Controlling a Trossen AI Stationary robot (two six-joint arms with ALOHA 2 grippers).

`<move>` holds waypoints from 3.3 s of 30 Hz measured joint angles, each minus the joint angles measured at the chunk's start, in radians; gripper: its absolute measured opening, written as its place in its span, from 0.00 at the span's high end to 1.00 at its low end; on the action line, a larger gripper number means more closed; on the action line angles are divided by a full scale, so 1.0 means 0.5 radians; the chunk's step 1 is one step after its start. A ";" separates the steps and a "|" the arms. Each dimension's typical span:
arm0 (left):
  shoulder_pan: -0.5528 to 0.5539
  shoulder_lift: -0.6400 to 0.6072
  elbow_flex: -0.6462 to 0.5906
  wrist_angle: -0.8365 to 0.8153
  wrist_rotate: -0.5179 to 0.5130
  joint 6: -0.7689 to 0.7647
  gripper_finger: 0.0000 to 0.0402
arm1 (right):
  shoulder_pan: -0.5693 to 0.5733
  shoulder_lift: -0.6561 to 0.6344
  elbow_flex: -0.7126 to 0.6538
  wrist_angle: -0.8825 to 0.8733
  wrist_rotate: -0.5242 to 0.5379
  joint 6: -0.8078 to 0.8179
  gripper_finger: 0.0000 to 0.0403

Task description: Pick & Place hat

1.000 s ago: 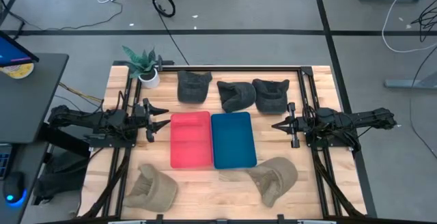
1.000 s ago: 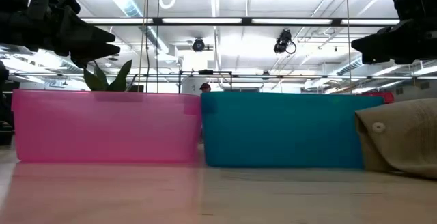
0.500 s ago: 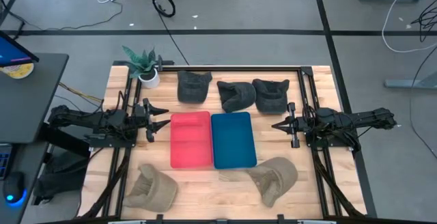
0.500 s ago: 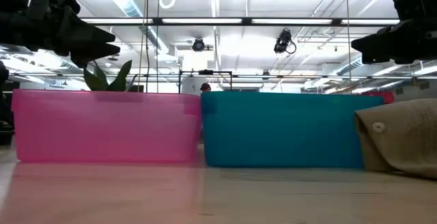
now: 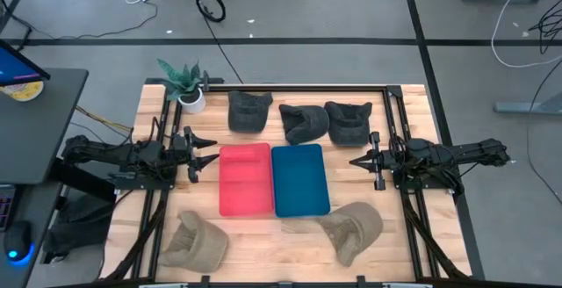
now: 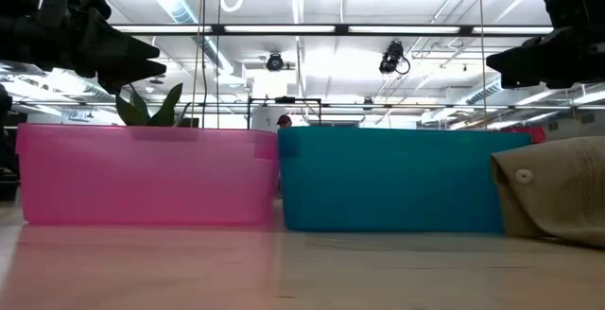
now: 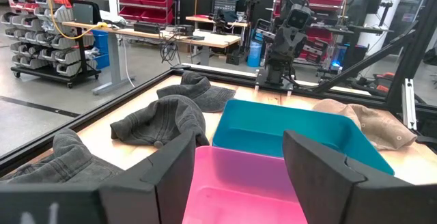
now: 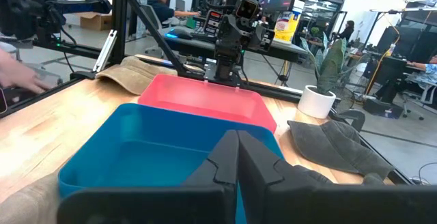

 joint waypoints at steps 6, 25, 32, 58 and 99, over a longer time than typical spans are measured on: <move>0.000 0.000 0.000 0.000 0.000 0.000 0.44 | 0.000 0.001 0.000 0.000 -0.001 0.001 0.98; 0.000 0.000 0.000 0.000 0.000 0.000 0.44 | 0.000 0.000 -0.001 0.000 0.000 0.001 0.98; 0.000 -0.001 0.000 -0.001 0.001 -0.001 0.44 | 0.000 0.000 -0.001 0.000 0.000 0.000 0.98; 0.000 -0.001 0.000 0.000 0.001 0.000 0.44 | 0.000 0.000 0.000 0.236 0.094 -0.113 0.98; 0.000 0.000 0.000 0.000 0.000 0.000 0.44 | -0.002 0.402 0.898 1.794 0.875 -1.358 0.98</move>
